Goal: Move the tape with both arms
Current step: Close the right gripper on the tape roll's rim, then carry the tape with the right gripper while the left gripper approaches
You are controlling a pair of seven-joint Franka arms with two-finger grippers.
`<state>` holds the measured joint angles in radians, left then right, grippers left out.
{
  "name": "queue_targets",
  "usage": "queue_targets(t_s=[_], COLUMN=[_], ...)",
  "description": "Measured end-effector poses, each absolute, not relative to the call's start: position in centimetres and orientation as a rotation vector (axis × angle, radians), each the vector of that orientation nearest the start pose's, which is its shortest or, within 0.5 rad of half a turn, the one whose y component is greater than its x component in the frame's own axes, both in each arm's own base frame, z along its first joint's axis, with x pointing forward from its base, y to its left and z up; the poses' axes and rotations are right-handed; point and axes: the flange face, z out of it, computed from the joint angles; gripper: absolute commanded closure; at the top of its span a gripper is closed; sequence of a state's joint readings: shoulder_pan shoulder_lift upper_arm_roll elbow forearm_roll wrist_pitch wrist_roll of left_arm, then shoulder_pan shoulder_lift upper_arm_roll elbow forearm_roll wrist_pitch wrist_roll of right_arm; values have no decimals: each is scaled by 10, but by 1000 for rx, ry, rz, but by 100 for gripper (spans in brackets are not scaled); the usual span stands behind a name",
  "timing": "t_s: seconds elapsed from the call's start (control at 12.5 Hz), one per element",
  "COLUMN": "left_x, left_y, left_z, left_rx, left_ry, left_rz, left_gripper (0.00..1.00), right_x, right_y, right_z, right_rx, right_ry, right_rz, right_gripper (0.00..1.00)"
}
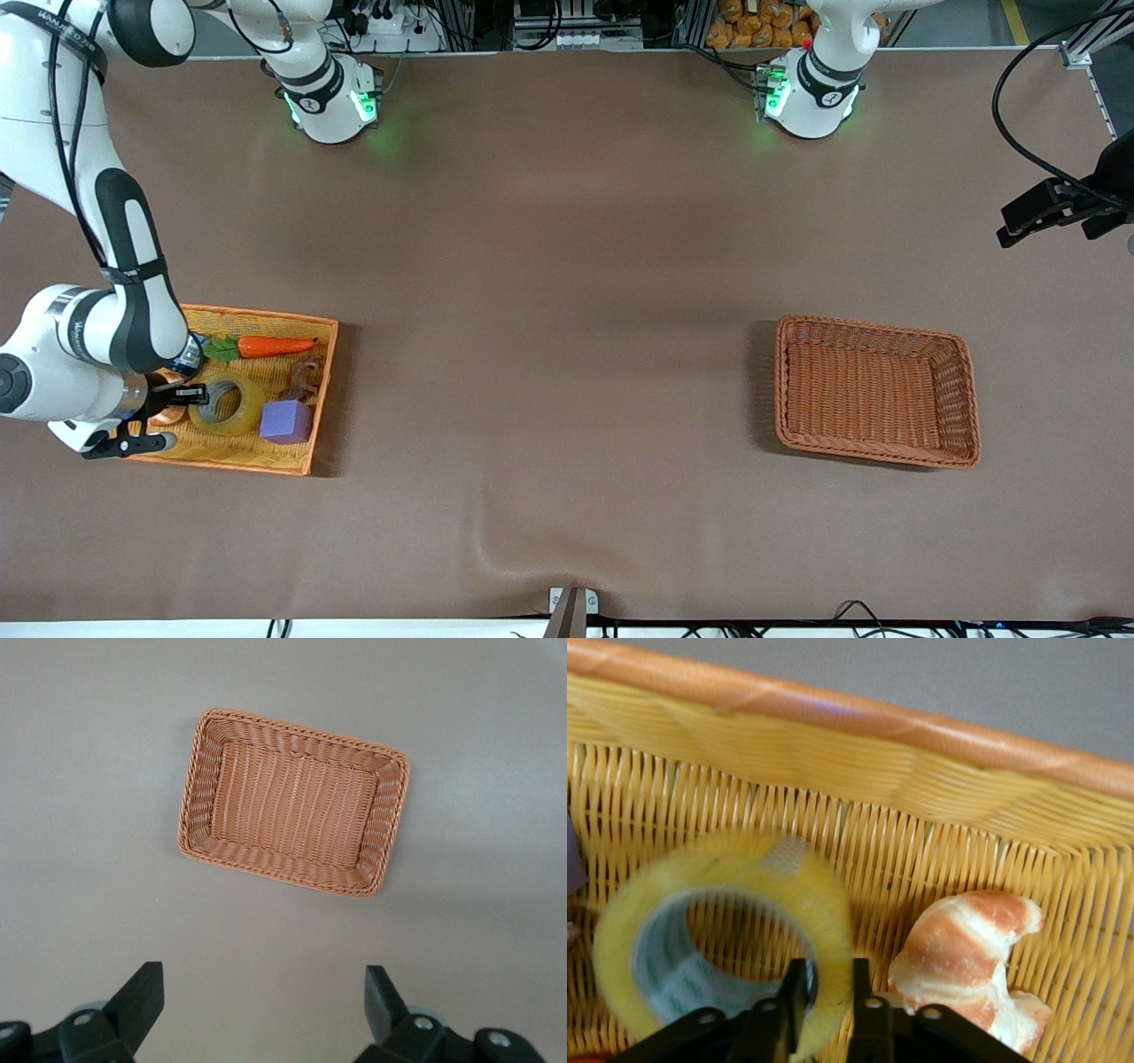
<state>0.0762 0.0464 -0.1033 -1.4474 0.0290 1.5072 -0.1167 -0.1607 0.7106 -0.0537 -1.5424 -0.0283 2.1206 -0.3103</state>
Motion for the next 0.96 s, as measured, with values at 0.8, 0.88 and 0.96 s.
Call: queue_targets(t_s=[0.8, 0.88, 0.96], left_x=[563, 563, 563], left_y=[-5, -5, -5], left_z=[651, 651, 651], left_rx=[-3116, -3116, -3116], left_ry=[-159, -159, -159], left_rz=[-25, -24, -24], left_gripper=[0, 0, 0], right_x=[704, 708, 713], right_y=[-126, -108, -87], right_z=[348, 361, 370], right_rx=[-3162, -3144, -3123], right_ry=[-312, -351, -397], right_rz=[18, 5, -7], right_gripper=[100, 100, 100])
